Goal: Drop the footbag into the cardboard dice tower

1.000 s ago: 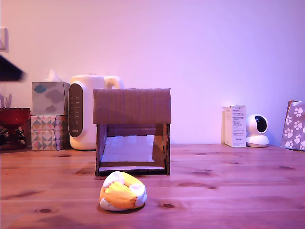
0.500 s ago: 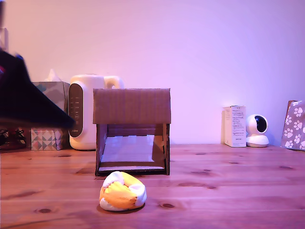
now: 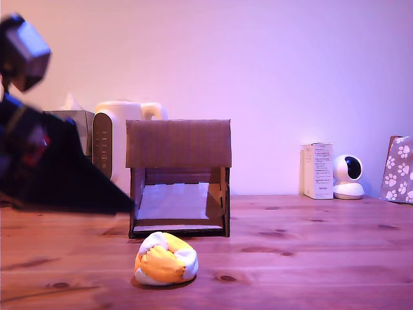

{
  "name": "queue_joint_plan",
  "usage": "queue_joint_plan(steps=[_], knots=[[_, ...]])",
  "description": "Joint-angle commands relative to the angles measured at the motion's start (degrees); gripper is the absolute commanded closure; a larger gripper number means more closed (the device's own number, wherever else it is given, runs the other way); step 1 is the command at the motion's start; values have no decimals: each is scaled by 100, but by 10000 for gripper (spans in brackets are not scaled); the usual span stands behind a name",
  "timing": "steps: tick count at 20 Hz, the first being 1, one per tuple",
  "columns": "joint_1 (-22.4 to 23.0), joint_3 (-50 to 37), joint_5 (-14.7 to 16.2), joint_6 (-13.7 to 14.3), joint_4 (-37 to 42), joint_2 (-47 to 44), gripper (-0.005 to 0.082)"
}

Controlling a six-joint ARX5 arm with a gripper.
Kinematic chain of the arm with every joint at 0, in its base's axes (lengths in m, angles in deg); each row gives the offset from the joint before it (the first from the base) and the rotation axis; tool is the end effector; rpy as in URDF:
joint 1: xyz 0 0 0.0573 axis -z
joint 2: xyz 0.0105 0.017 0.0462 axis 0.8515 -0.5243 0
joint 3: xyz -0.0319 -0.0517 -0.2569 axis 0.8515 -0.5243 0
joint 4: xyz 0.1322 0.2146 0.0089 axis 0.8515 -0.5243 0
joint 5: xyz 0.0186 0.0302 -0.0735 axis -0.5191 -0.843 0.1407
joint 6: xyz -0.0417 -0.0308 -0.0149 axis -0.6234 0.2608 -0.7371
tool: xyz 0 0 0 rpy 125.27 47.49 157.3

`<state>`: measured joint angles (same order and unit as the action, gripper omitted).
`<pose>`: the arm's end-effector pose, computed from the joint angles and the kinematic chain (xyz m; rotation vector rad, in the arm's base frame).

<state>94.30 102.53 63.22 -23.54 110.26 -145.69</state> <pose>0.1530 -0.1238 0.1352 0.0670 0.5615 -0.9727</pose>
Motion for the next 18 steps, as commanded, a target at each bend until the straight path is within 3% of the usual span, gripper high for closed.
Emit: queue_joint_plan(steps=[1, 5, 16, 18], knots=[[26, 28, -61, 136, 295, -184, 30], [26, 103, -192, 232, 927, -758, 30], [26, 1080, -190, 380, 1060, -2603, 33], [26, 1209, -190, 380, 798, -2660, 151]])
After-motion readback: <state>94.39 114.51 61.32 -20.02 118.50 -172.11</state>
